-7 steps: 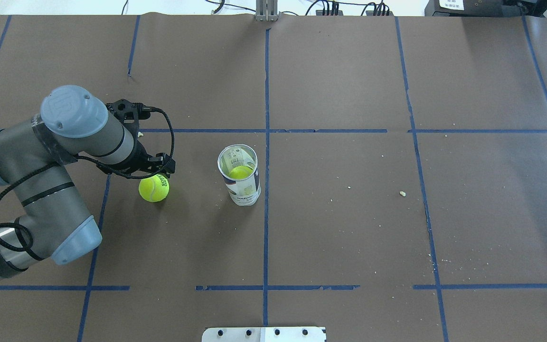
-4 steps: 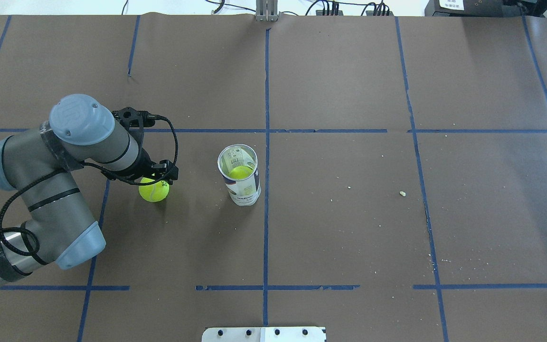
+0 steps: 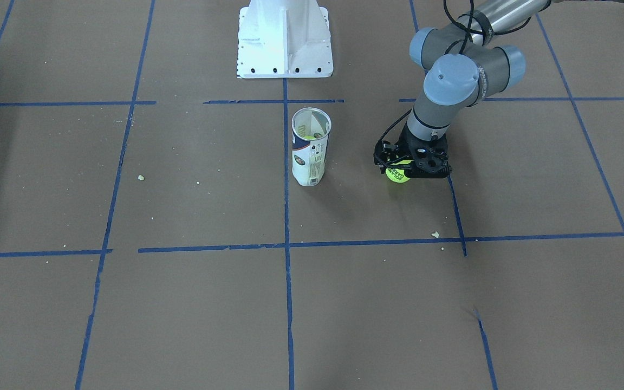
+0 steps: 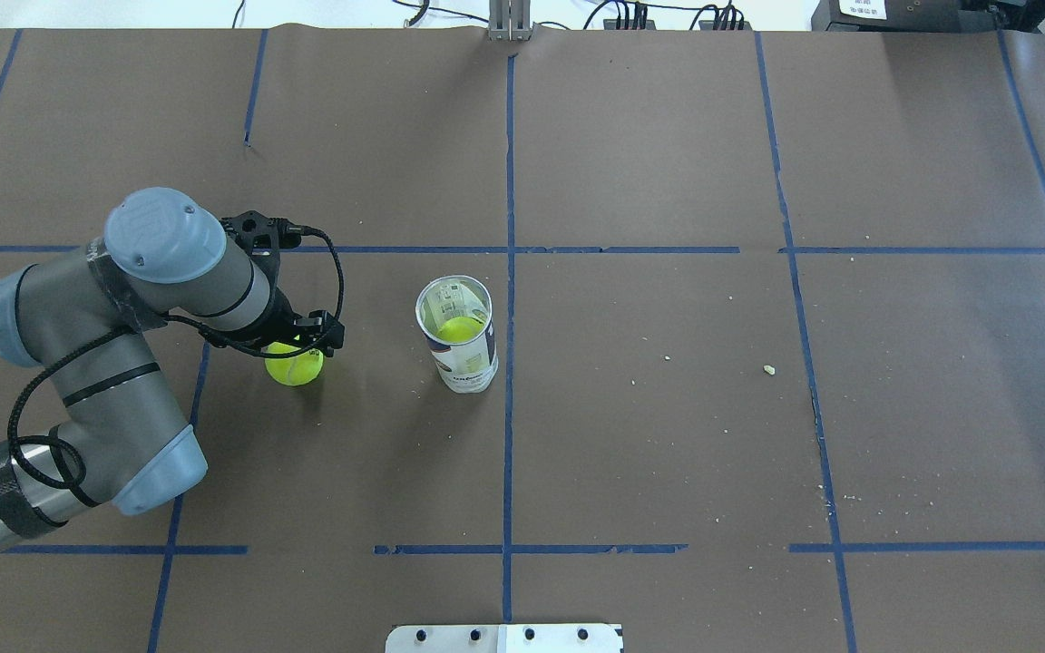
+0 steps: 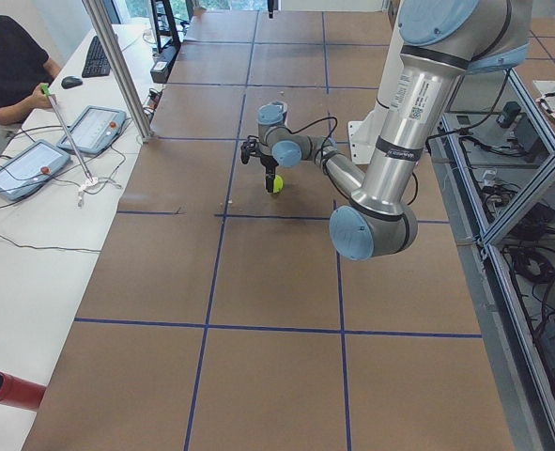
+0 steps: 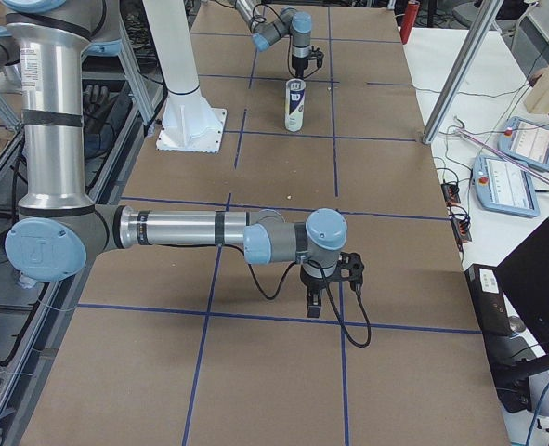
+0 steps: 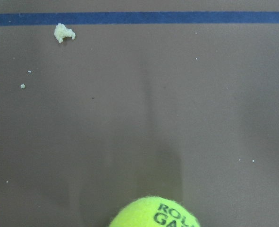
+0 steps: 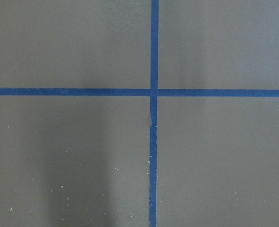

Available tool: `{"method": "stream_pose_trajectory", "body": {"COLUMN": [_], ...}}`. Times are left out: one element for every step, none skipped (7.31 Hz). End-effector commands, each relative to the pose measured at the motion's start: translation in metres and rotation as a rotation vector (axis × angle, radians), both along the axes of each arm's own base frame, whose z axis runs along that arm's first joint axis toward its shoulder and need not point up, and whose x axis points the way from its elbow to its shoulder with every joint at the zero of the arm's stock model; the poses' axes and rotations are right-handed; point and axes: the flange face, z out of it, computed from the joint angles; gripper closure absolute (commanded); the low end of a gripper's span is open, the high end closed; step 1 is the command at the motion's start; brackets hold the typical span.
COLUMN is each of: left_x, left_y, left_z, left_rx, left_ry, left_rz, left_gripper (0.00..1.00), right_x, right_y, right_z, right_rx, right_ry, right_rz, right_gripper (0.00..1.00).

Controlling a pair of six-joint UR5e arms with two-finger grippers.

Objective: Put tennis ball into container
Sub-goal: 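Close the left gripper around the tennis ball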

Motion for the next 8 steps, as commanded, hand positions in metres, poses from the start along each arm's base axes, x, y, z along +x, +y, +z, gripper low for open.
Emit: {"method": "stream_pose_trajectory", "body": {"left_x": [0.006, 0.006, 0.006, 0.005, 0.003, 0.001, -0.007, -0.03], "left_y": [0.006, 0.007, 0.007, 0.007, 0.008, 0.008, 0.007, 0.006], "left_z": [0.001, 0.001, 0.0, 0.0, -0.001, -0.003, -0.015, -0.038], "left_rx": [0.0, 0.0, 0.001, 0.002, 0.004, 0.008, 0.019, 0.035], "left_ry": [-0.002, -0.002, 0.001, 0.0, 0.003, 0.004, 0.019, 0.031], "left_rz": [0.015, 0.016, 0.015, 0.014, 0.013, 0.011, 0.003, -0.015], "left_gripper": [0.0, 0.0, 0.01, 0.22, 0.49, 0.67, 0.91, 1.0], "right_x": [-0.001, 0.0, 0.0, 0.0, -0.001, 0.0, 0.0, 0.0], "right_y": [0.0, 0.0, 0.0, 0.0, 0.0, 0.0, 0.0, 0.0], "right_z": [0.0, 0.0, 0.0, 0.0, 0.0, 0.0, 0.0, 0.0], "right_rx": [0.0, 0.0, 0.0, 0.0, 0.0, 0.0, 0.0, 0.0], "right_ry": [0.0, 0.0, 0.0, 0.0, 0.0, 0.0, 0.0, 0.0], "right_rz": [-0.001, 0.0, 0.0, 0.0, -0.001, 0.0, 0.0, 0.0], "right_gripper": [0.0, 0.0, 0.0, 0.0, 0.0, 0.0, 0.0, 0.0]}}
